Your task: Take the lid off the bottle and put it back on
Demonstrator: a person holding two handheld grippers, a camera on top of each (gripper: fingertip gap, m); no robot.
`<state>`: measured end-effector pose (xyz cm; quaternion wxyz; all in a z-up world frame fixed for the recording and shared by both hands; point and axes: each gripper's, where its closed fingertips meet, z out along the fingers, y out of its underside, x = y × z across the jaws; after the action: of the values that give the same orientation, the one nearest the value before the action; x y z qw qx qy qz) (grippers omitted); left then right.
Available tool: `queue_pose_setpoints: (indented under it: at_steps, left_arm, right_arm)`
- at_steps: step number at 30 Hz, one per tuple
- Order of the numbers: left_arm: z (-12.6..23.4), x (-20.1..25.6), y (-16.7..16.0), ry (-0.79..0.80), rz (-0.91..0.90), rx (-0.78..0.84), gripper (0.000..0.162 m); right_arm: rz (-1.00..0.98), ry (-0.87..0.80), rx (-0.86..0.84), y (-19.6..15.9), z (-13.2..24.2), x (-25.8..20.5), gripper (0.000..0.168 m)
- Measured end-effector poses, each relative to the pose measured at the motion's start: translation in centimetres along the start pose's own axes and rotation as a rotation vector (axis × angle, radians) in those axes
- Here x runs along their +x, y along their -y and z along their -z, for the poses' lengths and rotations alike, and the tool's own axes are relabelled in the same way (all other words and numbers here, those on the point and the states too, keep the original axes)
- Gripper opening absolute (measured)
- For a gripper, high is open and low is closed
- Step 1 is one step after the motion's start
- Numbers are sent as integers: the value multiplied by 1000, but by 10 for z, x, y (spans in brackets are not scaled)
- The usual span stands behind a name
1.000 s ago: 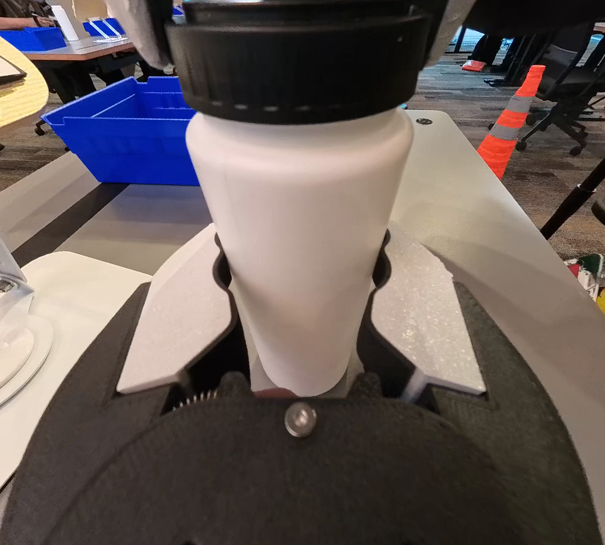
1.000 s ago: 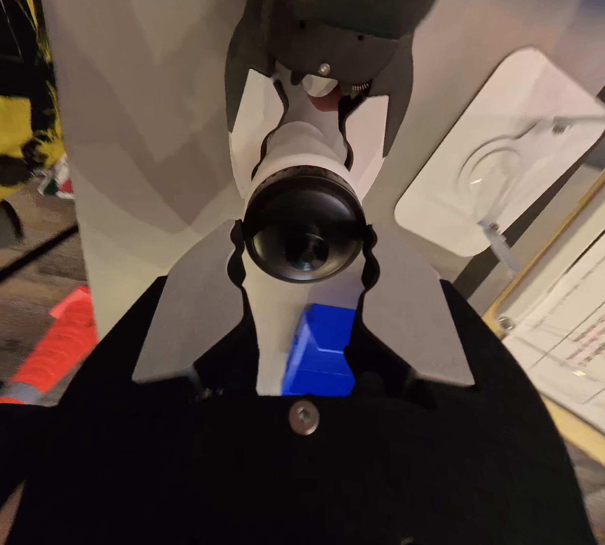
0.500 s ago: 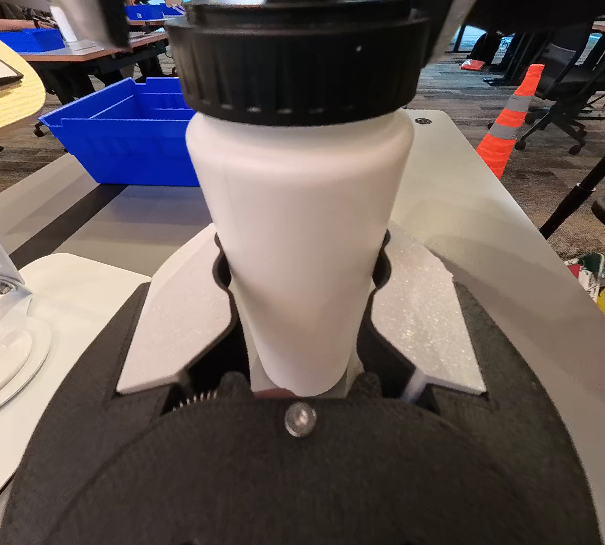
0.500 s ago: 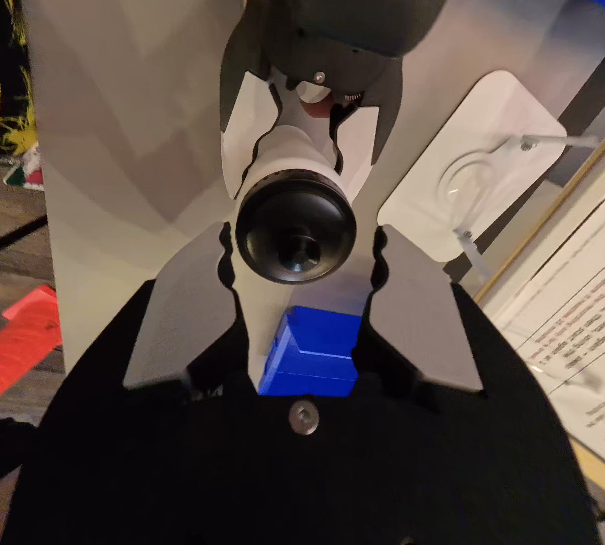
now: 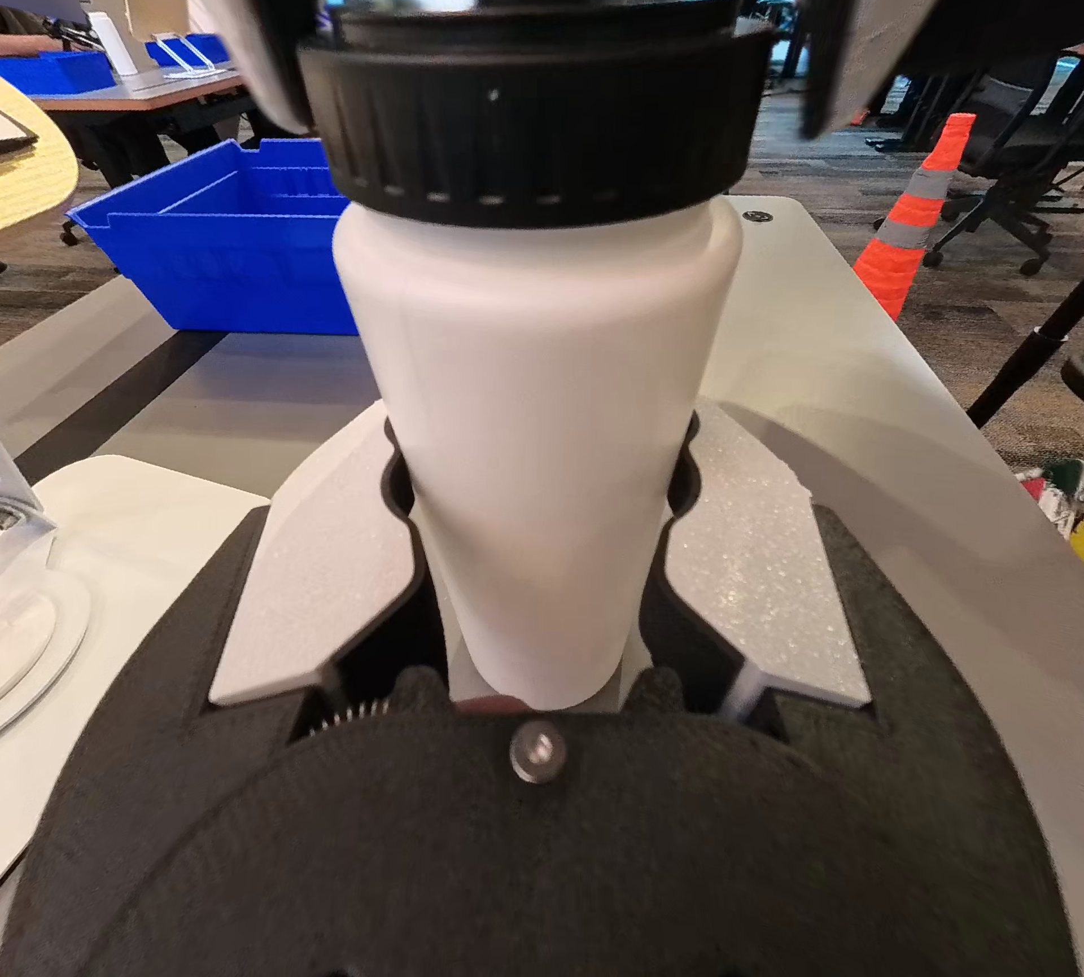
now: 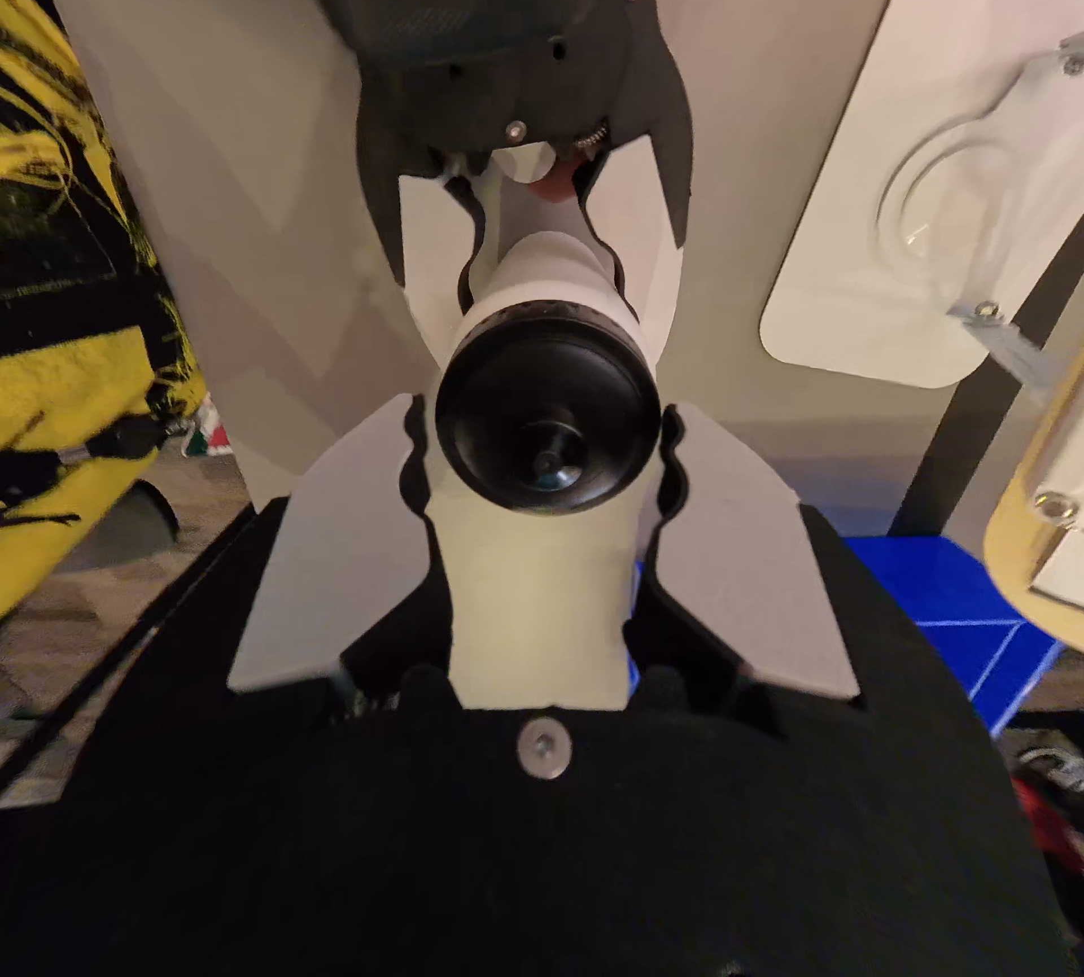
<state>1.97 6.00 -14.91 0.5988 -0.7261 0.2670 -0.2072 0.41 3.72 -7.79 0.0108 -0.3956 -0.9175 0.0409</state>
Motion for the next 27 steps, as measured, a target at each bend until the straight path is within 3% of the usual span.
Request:
queue_pose_setpoints:
  at_steps: [1, 4, 8, 10, 13, 19, 22, 24, 27]
  left_arm:
    - [0, 0, 0, 0, 0, 0, 87]
    - [0, 0, 0, -2, 2, 2, 87]
    - [-1, 0, 0, -3, 0, 3, 87]
    - [-1, 1, 0, -2, -2, 2, 87]
    - [-1, 1, 0, -4, -1, 2, 87]
    - [-2, 1, 0, -6, -3, 2, 87]
    - [-2, 2, 0, -4, -6, 0, 87]
    - [-2, 2, 0, -3, -4, 0, 87]
    - [-3, 2, 1, -4, -2, 1, 87]
  right_arm:
    - [43, -4, 15, 1, 2, 0, 87]
    - [229, -47, 29, 4, 8, 0, 93]
    - [357, -36, -49, -4, -1, -2, 84]
    - [341, -47, -64, -5, -7, 3, 76]
    - [246, -19, -46, -6, -10, 2, 77]
    - [-93, -18, -21, -6, -11, 0, 77]
    - [-38, -59, -57, -10, -12, 0, 78]
    - [47, -48, -64, -11, -12, -2, 95]
    - [173, -62, -35, -8, -7, -1, 95]
